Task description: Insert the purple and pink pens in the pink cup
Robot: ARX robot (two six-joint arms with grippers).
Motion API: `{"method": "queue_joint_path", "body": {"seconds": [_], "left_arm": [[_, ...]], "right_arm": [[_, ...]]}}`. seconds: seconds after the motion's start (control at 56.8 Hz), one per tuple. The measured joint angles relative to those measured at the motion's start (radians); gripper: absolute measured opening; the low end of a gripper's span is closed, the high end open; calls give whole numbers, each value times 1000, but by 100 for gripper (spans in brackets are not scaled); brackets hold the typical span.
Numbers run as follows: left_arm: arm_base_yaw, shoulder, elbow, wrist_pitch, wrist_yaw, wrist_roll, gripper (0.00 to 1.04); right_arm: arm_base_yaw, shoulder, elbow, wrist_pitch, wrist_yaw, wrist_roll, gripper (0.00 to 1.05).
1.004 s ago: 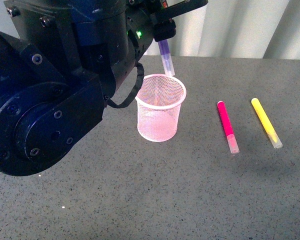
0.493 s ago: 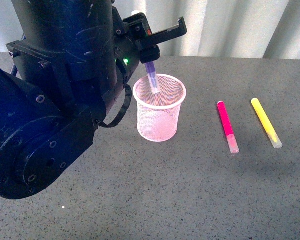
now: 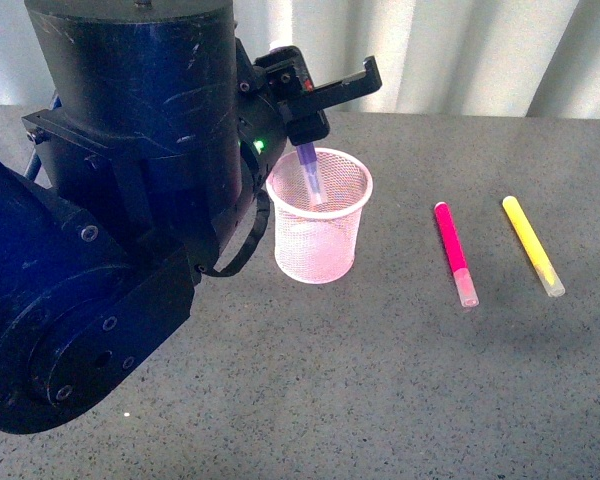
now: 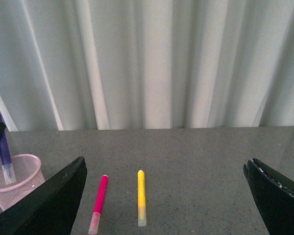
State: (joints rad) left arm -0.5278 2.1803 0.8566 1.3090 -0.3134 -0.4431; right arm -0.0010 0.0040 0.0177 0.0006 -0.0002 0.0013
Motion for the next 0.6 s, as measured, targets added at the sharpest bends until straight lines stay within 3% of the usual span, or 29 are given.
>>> {"method": "queue_joint_path", "body": {"seconds": [0.158,0.335,0.599], "left_arm": [[3,-29,-24,-16,18,-11,66],[38,-136,-60,-105,45,-14,98],[186,-430,-109,-401,278,16,98]], "right_arm": [[0,0,0,0,0,0,98],[0,0,0,0,0,0,98],[0,0,0,0,0,0,98]]}}
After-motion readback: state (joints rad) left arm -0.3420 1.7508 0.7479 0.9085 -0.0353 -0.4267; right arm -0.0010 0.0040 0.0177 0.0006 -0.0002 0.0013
